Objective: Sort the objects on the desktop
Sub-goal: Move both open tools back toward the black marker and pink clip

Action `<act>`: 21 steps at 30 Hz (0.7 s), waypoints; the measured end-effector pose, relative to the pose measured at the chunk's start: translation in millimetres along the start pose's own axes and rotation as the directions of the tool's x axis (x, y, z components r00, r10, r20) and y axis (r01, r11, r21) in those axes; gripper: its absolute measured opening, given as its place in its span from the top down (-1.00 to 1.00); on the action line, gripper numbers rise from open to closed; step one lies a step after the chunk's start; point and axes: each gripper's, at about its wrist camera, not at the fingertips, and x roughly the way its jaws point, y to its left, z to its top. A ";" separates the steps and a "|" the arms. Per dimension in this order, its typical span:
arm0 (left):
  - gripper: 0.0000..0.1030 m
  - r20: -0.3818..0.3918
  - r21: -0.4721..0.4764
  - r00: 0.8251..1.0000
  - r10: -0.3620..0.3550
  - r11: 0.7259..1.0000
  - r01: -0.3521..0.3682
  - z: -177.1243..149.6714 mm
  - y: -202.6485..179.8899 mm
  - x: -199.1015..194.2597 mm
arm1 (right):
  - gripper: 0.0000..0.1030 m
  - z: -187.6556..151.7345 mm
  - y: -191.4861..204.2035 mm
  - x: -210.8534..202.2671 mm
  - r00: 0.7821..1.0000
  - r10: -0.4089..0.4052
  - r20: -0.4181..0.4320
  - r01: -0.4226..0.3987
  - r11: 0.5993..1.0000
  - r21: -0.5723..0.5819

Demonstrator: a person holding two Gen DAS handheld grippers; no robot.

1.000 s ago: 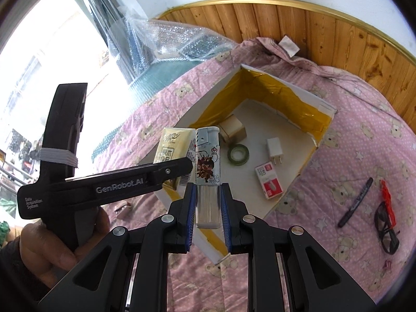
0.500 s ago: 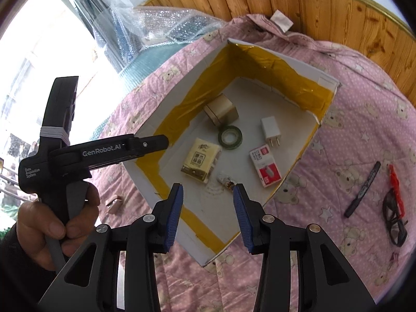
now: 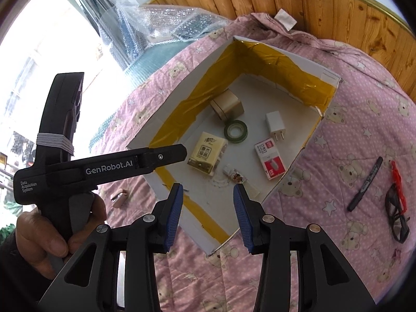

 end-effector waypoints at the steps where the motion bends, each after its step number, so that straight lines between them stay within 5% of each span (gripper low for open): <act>1: -0.19 0.000 0.004 1.000 0.001 1.000 -0.001 -1.3 -1.1 -0.6 | 0.15 -1.2 -0.3 -1.2 1.000 -0.001 0.002 0.001 1.000 0.002; 21: -0.19 -0.006 0.086 1.000 -0.020 0.996 0.021 -33.1 -36.3 -17.0 | 0.15 -34.1 -11.7 -38.7 0.998 -0.005 0.060 0.001 0.998 0.065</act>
